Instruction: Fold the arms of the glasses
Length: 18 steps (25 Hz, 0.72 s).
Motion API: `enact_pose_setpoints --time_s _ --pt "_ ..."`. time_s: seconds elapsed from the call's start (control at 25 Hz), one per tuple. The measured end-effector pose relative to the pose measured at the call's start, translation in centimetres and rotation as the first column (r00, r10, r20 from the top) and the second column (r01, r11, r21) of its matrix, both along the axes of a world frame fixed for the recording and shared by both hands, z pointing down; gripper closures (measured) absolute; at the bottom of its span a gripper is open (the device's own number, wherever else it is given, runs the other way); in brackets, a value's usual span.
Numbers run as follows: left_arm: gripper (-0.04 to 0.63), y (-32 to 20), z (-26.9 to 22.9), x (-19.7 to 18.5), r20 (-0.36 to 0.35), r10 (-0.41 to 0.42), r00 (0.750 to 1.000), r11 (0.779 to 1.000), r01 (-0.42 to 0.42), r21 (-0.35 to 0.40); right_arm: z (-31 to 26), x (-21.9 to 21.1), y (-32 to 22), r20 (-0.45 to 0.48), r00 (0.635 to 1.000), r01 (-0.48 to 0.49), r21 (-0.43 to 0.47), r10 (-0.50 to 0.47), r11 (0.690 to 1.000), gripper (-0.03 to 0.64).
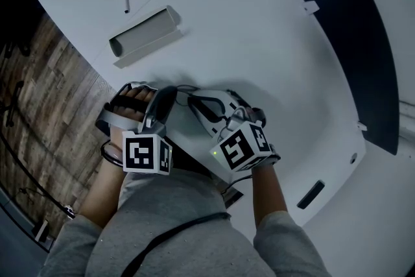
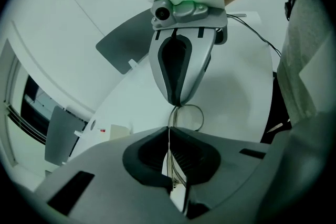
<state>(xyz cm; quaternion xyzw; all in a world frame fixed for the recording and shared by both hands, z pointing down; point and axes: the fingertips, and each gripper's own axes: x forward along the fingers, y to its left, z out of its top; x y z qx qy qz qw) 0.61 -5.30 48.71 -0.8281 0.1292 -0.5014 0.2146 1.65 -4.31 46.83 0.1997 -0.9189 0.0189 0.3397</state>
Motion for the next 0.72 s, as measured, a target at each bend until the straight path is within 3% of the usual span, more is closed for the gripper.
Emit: enact_pose_setpoints --time_s 0.24,0.36,0.6,0.72 --pt "0.573 0.3 -0.5 -0.3 -0.121 -0.027 0.992 0.998 0.020 -0.060 -0.3 -0.1 0.0 -0.009 1.000 -0.004 0.004 0.004 1.000 0.584" --pt "0.432 0.1 -1.2 -0.8 -0.184 -0.049 0.982 0.993 0.029 -0.111 0.1 0.0 -0.1 -0.037 0.999 -0.005 0.010 0.006 1.000 0.584" --pt "0.430 0.8 -0.7 -2.3 -0.160 -0.011 0.987 0.993 -0.008 -0.116 0.0 -0.2 0.0 -0.031 0.999 -0.006 0.006 0.007 1.000 0.584" --pt "0.430 1.2 -0.8 -2.5 -0.204 -0.028 0.979 0.990 -0.002 -0.143 -0.3 -0.2 -0.1 -0.017 1.000 -0.011 0.007 0.011 1.000 0.584"
